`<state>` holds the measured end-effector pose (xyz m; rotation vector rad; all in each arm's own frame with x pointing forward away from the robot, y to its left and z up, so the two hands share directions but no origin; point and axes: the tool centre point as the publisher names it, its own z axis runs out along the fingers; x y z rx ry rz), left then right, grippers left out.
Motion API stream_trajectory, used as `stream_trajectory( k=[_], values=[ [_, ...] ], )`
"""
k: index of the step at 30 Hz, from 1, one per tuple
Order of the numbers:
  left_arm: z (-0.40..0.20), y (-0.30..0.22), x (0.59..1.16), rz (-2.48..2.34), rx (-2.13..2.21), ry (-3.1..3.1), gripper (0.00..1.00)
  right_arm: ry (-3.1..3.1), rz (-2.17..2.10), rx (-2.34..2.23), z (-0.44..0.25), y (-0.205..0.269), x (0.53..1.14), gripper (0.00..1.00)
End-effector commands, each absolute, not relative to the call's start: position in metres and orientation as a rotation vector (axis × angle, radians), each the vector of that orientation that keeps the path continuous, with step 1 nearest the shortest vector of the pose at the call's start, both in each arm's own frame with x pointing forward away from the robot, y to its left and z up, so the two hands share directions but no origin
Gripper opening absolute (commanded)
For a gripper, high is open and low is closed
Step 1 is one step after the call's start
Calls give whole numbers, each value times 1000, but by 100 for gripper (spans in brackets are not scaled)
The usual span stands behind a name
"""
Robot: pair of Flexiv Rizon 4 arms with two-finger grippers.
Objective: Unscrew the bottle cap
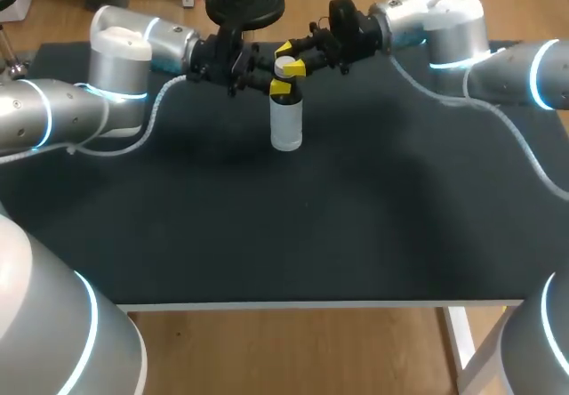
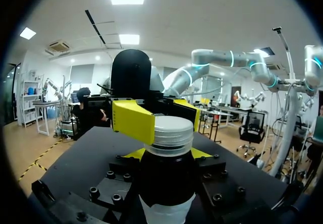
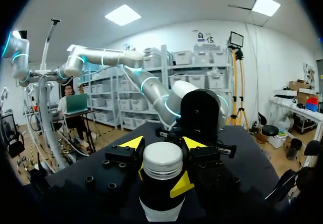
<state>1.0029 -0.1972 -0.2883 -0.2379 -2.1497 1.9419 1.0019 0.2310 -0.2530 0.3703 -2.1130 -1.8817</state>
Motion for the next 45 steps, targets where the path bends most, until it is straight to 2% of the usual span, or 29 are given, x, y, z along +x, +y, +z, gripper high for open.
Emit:
stream_trajectory(
  k=[1,26,28,30,41,45],
  values=[
    [-290,-200,1004,1939,-243,-2147,0,-1675,-1512,829,-258,236,1009,0],
    [-290,-200,1004,1939,-243,-2147,0,-1646,-1345,930,-242,236,1002,0],
    [-290,-200,1004,1939,-243,-2147,0,-1649,-1332,927,-242,236,1002,25],
    [-290,-200,1004,1939,-243,-2147,0,-1653,-1336,925,-243,236,1002,0],
    [-290,-200,1004,1939,-243,-2147,0,-1682,-1420,927,-234,227,1006,0],
    [-290,-200,1004,1939,-243,-2147,0,-1777,-1518,847,-231,210,1013,0]
  ],
)
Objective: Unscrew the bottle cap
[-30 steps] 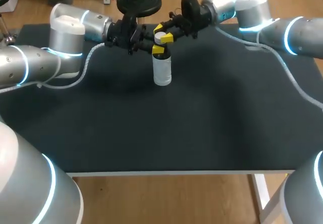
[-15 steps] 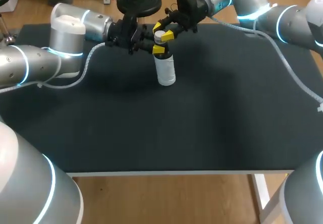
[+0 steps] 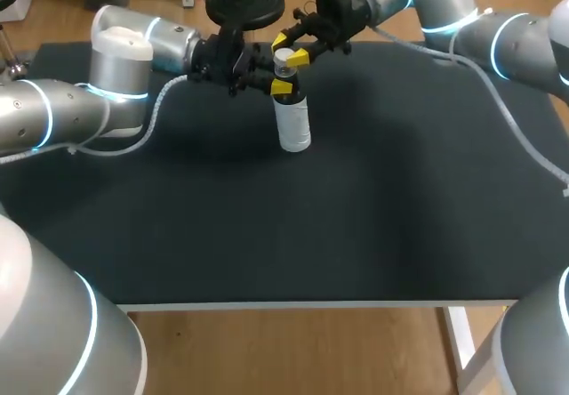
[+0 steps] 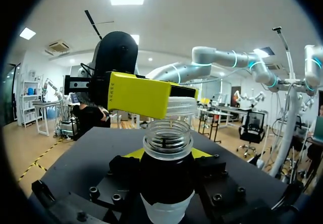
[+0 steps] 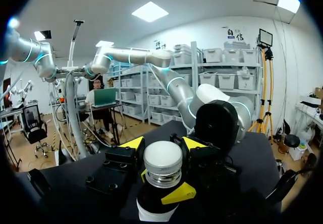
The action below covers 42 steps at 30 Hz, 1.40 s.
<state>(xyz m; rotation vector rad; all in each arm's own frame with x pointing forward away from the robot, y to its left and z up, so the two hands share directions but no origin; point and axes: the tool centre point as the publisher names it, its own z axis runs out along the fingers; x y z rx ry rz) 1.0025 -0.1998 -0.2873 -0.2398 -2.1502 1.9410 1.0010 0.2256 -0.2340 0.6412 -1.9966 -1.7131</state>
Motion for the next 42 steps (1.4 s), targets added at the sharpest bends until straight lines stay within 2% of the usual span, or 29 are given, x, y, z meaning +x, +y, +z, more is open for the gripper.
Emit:
stream_trajectory(
  k=[1,12,25,42],
  values=[
    [-290,-200,1004,1939,-243,-2147,0,-1810,-1541,826,-231,204,1014,0],
    [-290,-200,1004,1939,-243,-2147,0,-2128,-1719,425,-251,134,1021,0],
    [-290,-200,1004,1939,-243,-2147,0,-2294,-1850,-70,-330,71,1009,0],
    [-290,-200,1004,1939,-243,-2147,0,-2487,-1846,-288,-373,43,990,0]
  ],
)
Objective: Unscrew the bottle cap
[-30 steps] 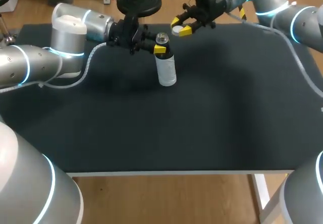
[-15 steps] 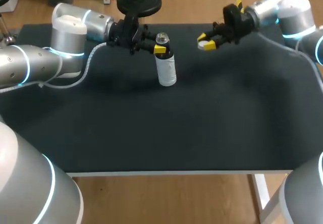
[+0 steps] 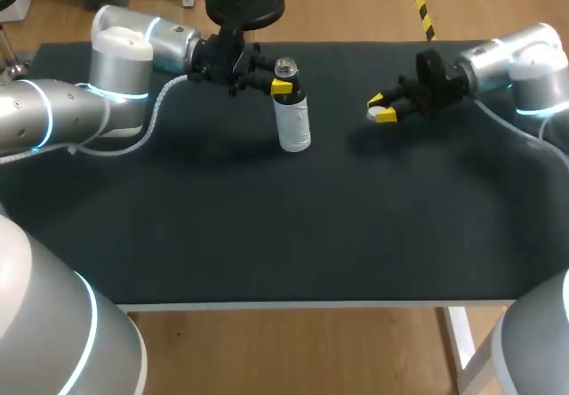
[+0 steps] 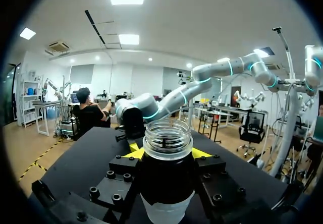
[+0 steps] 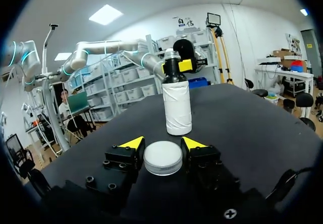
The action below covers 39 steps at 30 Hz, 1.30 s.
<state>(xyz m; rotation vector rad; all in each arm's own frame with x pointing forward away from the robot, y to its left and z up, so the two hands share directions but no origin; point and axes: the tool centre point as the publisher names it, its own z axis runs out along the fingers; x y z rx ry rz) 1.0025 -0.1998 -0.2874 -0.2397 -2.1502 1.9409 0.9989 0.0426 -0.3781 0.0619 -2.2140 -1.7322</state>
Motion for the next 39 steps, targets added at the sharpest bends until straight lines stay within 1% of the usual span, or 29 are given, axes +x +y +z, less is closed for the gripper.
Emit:
stream_trajectory(
  k=[1,14,22,23,24,25,39],
  values=[
    [-290,-200,1004,1939,-243,-2147,0,-2490,-1844,-299,-374,42,990,0],
    [-290,-200,1004,1939,-243,-2147,0,-2516,-1766,-471,-401,41,996,0],
    [-290,-200,1004,1939,-243,-2147,0,-2523,-1750,-511,-404,40,998,0],
    [-290,-200,1004,1939,-243,-2147,0,-2522,-1750,-514,-404,40,998,26],
    [-290,-200,1004,1939,-243,-2147,0,-2522,-1750,-516,-403,39,998,55],
    [-290,-200,1004,1939,-243,-2147,0,-2520,-1746,-525,-403,39,998,100],
    [-290,-200,1004,1939,-243,-2147,0,-2509,-1766,-548,-394,36,999,100]
  ],
)
